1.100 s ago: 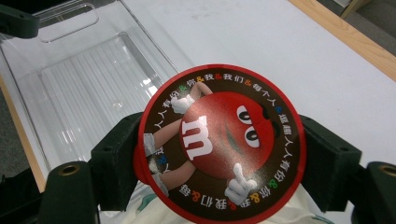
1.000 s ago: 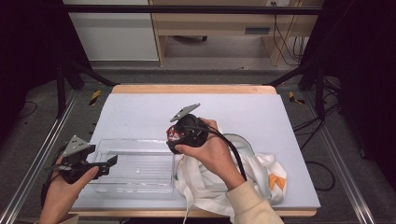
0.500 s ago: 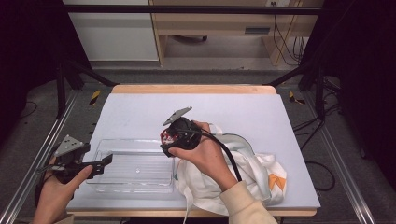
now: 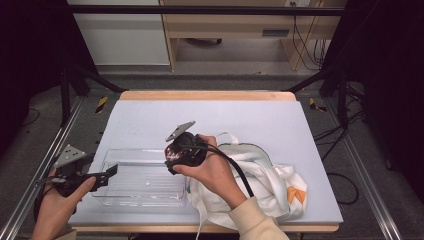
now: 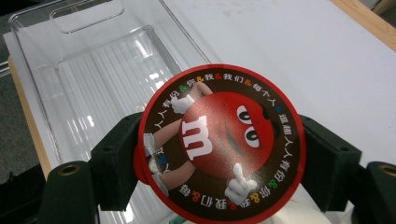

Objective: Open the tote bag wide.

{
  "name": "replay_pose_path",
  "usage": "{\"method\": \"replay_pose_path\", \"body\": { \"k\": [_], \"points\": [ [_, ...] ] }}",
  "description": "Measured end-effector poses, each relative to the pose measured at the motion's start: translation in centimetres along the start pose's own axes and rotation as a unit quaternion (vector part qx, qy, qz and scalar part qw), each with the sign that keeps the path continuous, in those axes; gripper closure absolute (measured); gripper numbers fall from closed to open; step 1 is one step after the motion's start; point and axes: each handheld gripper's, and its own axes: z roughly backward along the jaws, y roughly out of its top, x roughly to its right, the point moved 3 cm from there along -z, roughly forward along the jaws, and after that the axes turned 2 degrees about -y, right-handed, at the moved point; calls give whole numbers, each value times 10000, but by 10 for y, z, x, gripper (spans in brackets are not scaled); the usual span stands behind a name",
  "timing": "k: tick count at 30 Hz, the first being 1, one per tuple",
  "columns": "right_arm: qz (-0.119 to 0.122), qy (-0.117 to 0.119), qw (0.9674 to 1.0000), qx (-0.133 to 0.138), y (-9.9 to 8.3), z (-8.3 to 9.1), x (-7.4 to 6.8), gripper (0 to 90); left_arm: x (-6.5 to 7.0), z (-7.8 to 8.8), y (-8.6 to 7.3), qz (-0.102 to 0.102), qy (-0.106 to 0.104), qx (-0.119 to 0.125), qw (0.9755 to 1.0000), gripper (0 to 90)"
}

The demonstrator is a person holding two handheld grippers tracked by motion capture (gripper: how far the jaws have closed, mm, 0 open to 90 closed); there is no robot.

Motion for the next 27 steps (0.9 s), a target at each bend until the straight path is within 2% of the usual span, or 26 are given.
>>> {"method": "replay_pose_path", "body": {
  "k": [13,27],
  "points": [
    [147,122,9998,-19,2,-10,-15,247,-1,1,0,1,8,2,10000,96],
    [253,185,9993,-187,-5,-21,-22,247,-1,0,-1,-9,3,-30,10000,94]
  ]
}}
